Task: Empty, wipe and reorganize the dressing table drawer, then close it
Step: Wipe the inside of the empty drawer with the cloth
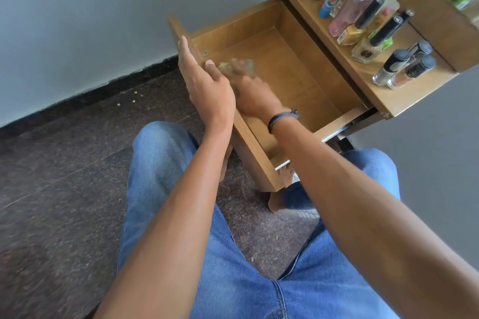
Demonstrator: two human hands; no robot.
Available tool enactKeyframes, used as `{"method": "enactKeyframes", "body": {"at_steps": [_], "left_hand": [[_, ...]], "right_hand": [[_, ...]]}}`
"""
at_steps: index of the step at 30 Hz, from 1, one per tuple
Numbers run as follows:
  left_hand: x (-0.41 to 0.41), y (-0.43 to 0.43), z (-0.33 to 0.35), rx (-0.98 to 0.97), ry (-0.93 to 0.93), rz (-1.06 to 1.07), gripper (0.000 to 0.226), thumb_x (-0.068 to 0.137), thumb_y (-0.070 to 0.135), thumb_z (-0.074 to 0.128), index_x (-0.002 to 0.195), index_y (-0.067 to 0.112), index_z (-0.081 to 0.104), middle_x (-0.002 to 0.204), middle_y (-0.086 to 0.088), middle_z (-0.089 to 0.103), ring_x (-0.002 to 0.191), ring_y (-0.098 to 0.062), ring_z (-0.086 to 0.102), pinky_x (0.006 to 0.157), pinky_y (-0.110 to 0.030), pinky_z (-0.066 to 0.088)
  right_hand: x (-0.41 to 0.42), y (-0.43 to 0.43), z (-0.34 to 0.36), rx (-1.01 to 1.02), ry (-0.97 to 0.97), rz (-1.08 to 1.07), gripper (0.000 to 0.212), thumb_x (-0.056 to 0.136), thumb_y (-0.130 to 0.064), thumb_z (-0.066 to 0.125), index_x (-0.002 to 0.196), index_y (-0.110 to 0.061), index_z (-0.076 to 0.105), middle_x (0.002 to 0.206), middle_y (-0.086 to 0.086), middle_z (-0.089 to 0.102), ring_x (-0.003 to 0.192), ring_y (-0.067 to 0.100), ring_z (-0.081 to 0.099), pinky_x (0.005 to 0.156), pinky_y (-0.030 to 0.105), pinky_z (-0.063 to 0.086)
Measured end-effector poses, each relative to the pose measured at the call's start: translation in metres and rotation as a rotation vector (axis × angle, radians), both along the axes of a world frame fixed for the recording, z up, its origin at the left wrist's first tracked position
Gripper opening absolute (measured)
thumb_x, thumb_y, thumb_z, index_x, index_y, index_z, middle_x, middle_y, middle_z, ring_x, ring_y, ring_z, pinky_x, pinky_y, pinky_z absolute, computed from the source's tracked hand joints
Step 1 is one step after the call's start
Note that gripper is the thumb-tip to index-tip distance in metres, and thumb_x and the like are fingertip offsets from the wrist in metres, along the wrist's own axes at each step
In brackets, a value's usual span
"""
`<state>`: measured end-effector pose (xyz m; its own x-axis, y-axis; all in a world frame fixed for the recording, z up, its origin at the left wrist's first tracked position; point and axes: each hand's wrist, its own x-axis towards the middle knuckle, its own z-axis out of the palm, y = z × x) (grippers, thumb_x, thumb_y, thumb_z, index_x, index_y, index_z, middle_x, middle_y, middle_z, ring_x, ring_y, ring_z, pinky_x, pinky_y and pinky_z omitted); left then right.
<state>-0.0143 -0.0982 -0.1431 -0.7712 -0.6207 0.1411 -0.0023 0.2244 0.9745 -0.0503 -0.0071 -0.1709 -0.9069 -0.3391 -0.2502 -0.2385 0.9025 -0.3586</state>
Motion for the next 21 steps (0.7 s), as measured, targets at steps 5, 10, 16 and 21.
{"method": "enactKeyframes", "body": {"at_steps": [5, 10, 16, 21], "left_hand": [[0.001, -0.003, -0.004, 0.003, -0.010, -0.011, 0.056, 0.099, -0.004, 0.042, 0.153, 0.006, 0.032, 0.161, -0.011, 0.031, 0.149, -0.019, 0.027, 0.105, 0.000, 0.018], [0.001, -0.001, -0.002, 0.015, 0.006, -0.016, 0.056, 0.099, -0.005, 0.042, 0.153, 0.004, 0.031, 0.161, -0.012, 0.031, 0.149, -0.021, 0.027, 0.103, 0.003, 0.018], [0.003, 0.000, 0.000, 0.029, 0.013, -0.019, 0.056, 0.098, -0.008, 0.041, 0.152, 0.002, 0.032, 0.160, -0.013, 0.032, 0.149, -0.022, 0.028, 0.103, 0.002, 0.020], [0.004, 0.000, 0.005, 0.039, 0.000, -0.023, 0.056, 0.098, -0.008, 0.040, 0.153, 0.003, 0.030, 0.161, -0.013, 0.030, 0.149, -0.021, 0.027, 0.115, -0.013, 0.024]], "right_hand": [[0.012, 0.025, 0.007, 0.115, -0.031, 0.295, 0.067, 0.101, -0.008, 0.047, 0.160, -0.031, 0.026, 0.171, -0.004, 0.006, 0.157, 0.016, 0.005, 0.125, 0.038, 0.019], [0.006, 0.080, 0.032, 0.315, -0.164, 0.215, 0.076, 0.098, -0.009, 0.057, 0.157, -0.044, 0.025, 0.168, -0.004, 0.020, 0.149, 0.023, 0.033, 0.122, 0.046, 0.029], [0.003, 0.119, 0.050, 0.461, -0.028, 0.018, 0.067, 0.091, 0.004, 0.057, 0.149, -0.031, 0.049, 0.164, -0.004, 0.028, 0.139, 0.032, 0.040, 0.114, 0.045, 0.040], [0.039, 0.114, 0.040, 0.370, 0.035, -0.035, 0.044, 0.086, 0.003, 0.064, 0.127, -0.013, 0.066, 0.146, 0.004, 0.041, 0.114, 0.035, 0.055, 0.094, 0.042, 0.055]]}}
